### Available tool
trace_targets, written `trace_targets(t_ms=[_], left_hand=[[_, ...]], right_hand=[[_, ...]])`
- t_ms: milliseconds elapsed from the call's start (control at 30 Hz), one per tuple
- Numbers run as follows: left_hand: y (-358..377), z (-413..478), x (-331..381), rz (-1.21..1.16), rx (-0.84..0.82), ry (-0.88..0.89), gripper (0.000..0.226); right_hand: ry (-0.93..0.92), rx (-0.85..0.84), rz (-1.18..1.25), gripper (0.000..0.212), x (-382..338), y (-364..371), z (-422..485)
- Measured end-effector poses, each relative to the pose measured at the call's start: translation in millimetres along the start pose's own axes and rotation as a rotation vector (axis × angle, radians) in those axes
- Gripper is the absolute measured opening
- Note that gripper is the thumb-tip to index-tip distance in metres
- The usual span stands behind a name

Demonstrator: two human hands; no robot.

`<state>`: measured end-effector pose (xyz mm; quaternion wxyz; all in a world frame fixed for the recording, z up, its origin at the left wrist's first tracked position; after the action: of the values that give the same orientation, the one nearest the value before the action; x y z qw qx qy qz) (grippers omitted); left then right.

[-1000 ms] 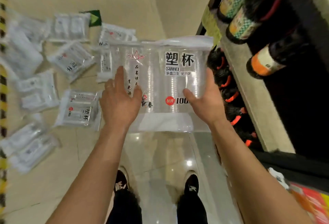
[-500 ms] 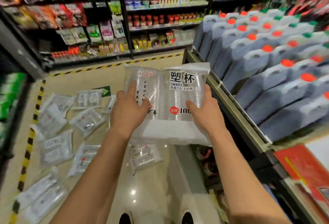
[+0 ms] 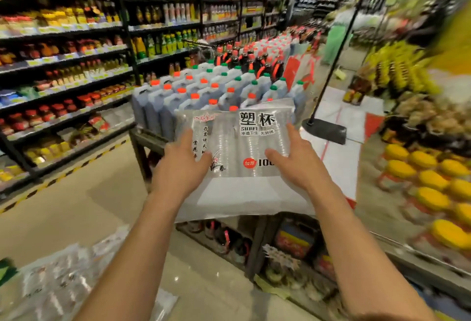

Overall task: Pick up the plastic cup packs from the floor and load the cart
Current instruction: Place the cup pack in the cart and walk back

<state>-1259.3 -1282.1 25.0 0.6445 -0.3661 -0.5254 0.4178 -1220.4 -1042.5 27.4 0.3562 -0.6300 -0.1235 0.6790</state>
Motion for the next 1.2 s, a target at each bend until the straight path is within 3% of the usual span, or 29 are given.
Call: trace_targets(t_ms=[200,400,833,1200], left_hand=[[25.9,-19.8,139.5,-0.093,-0.145,0.361,0.067],[54.3,-108.6,289.0,-0.114,-0.301,0.655,0.069],[127.7,-433.3,576.8,-0.113,-0.439,1.113,0.070],[169.1,-678.1,771.7,-0.091,-0.554,1.429,0.070]], right_hand=[[0.215,0.294,-0.115,0.087,58.8,-129.2,-77.9],[0.456,0.534,-0.224,0.083,116.6,-255.1,-195.9],[0.786,0.872,-0.281,0.080,264.1,-497.8,-512.4],[1.023,1.123,-0.203,0.084,363.4,-653.3,-731.4]])
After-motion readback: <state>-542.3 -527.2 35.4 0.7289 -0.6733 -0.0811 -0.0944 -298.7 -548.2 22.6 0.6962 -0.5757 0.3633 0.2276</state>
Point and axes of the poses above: each hand's wrist, its own z-axis towards the middle knuckle, its own y-axis out of the palm, x = y × z, the point moved 2 cm from there along z, towards the middle knuckle, and after that the axes turned 12 degrees about z, right-handed, at the moved point
